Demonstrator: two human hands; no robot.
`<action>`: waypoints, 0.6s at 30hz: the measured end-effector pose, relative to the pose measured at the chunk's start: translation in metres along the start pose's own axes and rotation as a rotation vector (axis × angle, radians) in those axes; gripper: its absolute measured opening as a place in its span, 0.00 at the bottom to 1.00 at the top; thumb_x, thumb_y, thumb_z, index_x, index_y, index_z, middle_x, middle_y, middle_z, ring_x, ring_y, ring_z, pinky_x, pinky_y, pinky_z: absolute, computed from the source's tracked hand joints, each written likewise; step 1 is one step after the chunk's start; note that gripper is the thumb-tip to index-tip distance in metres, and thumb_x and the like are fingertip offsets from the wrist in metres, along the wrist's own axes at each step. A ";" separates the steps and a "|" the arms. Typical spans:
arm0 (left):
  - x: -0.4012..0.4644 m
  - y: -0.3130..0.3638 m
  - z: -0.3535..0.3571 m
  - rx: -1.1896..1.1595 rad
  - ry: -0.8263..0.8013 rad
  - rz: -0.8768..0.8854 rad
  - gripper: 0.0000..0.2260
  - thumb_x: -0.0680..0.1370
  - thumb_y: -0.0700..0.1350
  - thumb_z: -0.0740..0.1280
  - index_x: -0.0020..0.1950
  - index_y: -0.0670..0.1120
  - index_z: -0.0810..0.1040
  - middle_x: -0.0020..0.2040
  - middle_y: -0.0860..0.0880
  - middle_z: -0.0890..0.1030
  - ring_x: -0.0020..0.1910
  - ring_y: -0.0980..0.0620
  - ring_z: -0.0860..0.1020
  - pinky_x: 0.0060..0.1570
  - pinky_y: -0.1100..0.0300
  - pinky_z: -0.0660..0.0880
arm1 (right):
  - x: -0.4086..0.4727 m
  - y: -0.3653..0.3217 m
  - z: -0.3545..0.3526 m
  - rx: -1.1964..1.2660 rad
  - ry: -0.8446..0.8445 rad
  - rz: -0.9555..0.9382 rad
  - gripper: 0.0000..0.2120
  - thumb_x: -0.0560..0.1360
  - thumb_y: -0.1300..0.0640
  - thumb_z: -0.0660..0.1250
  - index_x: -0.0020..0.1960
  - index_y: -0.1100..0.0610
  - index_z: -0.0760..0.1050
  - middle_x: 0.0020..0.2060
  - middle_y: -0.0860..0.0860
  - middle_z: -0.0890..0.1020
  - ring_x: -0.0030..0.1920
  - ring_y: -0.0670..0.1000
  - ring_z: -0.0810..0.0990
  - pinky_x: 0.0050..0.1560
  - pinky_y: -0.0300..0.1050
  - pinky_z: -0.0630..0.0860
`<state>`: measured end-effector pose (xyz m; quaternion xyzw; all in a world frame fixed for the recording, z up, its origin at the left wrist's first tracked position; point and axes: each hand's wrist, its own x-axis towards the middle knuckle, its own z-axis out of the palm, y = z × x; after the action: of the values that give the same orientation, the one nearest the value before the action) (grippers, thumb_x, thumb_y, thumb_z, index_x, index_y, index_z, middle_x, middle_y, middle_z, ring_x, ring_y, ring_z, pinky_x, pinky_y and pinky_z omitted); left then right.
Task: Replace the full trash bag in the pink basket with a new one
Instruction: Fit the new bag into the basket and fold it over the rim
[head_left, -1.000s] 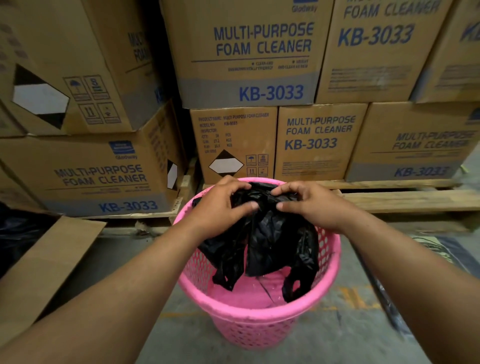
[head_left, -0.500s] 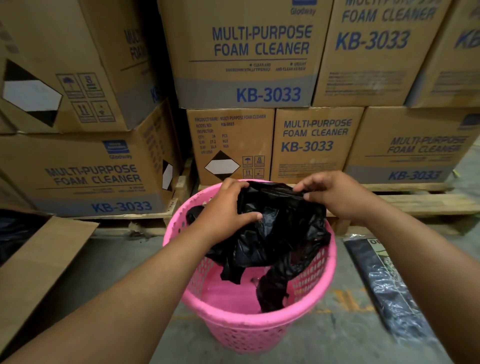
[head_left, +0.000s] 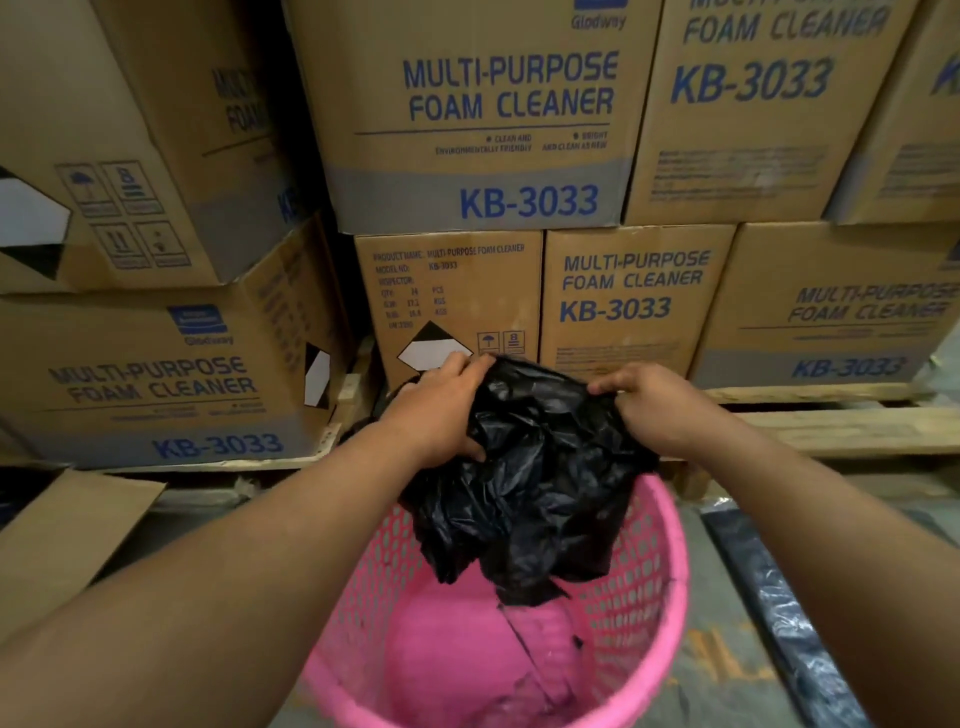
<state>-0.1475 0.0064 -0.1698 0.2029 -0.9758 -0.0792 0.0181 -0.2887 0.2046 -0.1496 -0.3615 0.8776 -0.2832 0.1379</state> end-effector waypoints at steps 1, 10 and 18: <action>0.002 -0.003 0.001 0.052 -0.021 -0.003 0.51 0.64 0.56 0.81 0.80 0.54 0.53 0.72 0.49 0.63 0.71 0.42 0.66 0.66 0.43 0.68 | 0.001 0.002 0.004 0.062 -0.034 0.028 0.12 0.78 0.53 0.63 0.52 0.57 0.83 0.53 0.55 0.84 0.56 0.55 0.80 0.58 0.46 0.74; 0.008 -0.027 -0.022 0.142 -0.118 0.017 0.48 0.58 0.70 0.76 0.73 0.55 0.66 0.63 0.52 0.68 0.59 0.47 0.75 0.52 0.47 0.79 | 0.000 0.018 0.023 0.075 -0.214 0.002 0.10 0.71 0.45 0.74 0.43 0.52 0.79 0.33 0.43 0.83 0.27 0.33 0.78 0.28 0.27 0.69; -0.024 -0.070 -0.015 -0.003 0.039 0.017 0.43 0.59 0.72 0.73 0.70 0.54 0.74 0.59 0.53 0.67 0.59 0.51 0.71 0.59 0.52 0.75 | 0.001 0.019 0.027 0.161 -0.201 0.044 0.10 0.72 0.53 0.74 0.49 0.57 0.81 0.35 0.48 0.85 0.30 0.41 0.80 0.29 0.33 0.73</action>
<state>-0.0973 -0.0491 -0.1666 0.1958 -0.9769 -0.0766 0.0380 -0.2886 0.2042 -0.1825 -0.3564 0.8415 -0.3117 0.2600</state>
